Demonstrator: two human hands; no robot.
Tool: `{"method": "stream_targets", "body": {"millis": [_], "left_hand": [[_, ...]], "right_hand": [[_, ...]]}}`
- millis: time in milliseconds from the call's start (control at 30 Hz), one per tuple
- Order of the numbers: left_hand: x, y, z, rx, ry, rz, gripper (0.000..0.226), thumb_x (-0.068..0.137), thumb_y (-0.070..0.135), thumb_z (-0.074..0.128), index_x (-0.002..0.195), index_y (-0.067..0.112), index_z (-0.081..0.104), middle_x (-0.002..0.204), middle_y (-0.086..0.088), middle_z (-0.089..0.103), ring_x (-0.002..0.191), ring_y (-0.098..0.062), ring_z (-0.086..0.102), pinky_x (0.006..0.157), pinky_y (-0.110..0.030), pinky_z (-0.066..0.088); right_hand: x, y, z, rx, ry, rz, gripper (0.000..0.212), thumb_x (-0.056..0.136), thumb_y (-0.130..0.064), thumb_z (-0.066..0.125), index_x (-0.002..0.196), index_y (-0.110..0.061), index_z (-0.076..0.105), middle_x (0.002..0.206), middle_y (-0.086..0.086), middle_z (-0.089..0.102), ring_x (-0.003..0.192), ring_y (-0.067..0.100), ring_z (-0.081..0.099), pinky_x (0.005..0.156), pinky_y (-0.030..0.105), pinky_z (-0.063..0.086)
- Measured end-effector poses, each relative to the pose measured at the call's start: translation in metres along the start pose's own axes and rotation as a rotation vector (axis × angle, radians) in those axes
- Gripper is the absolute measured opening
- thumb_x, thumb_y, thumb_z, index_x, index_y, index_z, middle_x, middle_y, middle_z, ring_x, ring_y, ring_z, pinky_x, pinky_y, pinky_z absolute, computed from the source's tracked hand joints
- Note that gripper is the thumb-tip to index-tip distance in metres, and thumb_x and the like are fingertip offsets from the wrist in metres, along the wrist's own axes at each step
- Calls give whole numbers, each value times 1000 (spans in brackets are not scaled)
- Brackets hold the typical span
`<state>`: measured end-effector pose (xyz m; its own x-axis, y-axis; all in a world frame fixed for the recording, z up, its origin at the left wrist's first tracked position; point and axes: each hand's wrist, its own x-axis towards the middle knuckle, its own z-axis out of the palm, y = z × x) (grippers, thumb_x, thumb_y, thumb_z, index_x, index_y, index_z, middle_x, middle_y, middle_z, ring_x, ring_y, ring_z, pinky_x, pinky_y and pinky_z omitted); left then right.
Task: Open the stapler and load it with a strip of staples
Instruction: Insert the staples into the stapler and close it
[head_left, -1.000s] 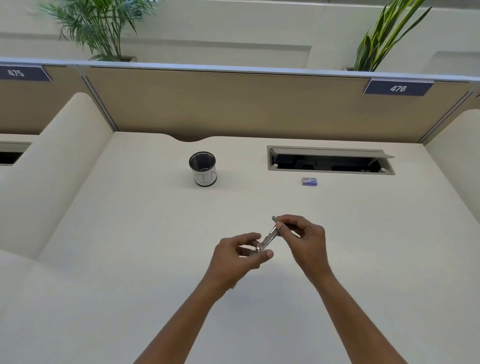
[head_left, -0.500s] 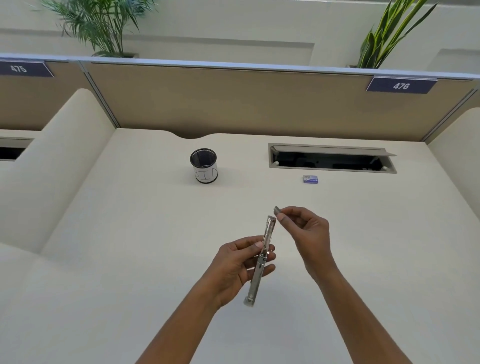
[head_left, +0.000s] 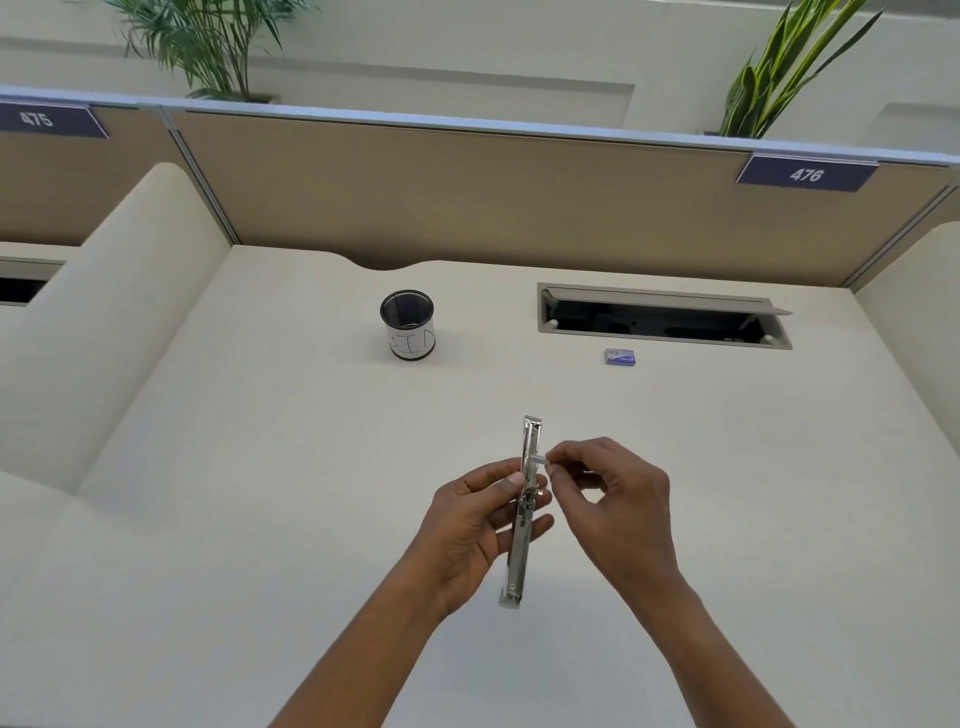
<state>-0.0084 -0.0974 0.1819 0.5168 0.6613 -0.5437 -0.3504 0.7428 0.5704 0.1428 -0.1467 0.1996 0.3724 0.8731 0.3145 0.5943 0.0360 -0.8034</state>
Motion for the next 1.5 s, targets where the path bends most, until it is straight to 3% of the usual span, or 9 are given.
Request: {"method": "stream_targets", "body": {"millis": [200,300,433,567,767,1100,1300,1433,1500], "left_hand": [[-1,-3,3,22,-3,32,22,94,4,67,113,-2,74,99,-19,75,90,-27,75,90,-50,60],[-2,-4,3,37,27,47,20,95,5,66,111,-1,76,102,-20,75,99,-32,73,90,-50,60],[-2,-6,4,55,84,67,23,96,13,68,112,-1,75,121,-31,70,118,-44,67,93,-51,59],[-1,-7,2,84,124,80,23,93,13,72,112,-1,75,123,-34,67,118,-48,66,98,-56,56],[-1,-10,0,92,146,84,23,92,14,73,111,0,75,121,-35,67,118,-51,64,97,-56,57],[-3,-8,0,94,137,89,19,95,12,69,109,2,78,119,-32,70,117,-47,66,101,-59,54],[-4,-5,1,92,120,86,17,96,11,68,104,3,80,94,-17,76,81,-26,75,87,-47,61],[-5,-5,2,95,122,82,19,97,12,66,106,2,79,92,-17,76,79,-24,75,88,-49,61],[-5,-4,1,100,124,80,19,97,13,66,107,3,79,100,-26,76,89,-30,74,94,-53,60]], "right_hand": [[1,-1,0,-75,-38,-45,19,79,5,77,84,-13,78,80,-5,72,73,-2,68,68,4,50],[2,-1,0,-104,-64,-74,17,80,2,77,84,-15,78,80,-5,71,70,2,68,67,6,51],[2,1,-1,-116,-147,-134,15,82,-1,77,86,-15,78,80,-4,72,66,4,68,68,9,53],[0,5,-1,-104,-189,-172,14,84,0,76,88,-14,78,82,-3,72,68,5,69,69,13,55],[-1,8,1,-88,-189,-203,12,85,0,76,89,-11,77,83,-1,71,70,3,67,71,8,51],[3,12,6,-46,-213,-204,15,83,1,77,91,-12,79,85,-3,72,73,4,69,70,18,58],[6,11,5,-113,-239,-255,13,84,-1,75,91,-11,77,85,-2,71,70,9,68,66,25,57],[8,14,6,-114,-277,-247,12,85,-4,74,94,-12,78,86,-3,71,70,8,68,67,26,58],[9,15,7,-104,-291,-234,15,85,-3,75,95,-13,78,87,-4,71,71,5,68,69,22,58]]}}
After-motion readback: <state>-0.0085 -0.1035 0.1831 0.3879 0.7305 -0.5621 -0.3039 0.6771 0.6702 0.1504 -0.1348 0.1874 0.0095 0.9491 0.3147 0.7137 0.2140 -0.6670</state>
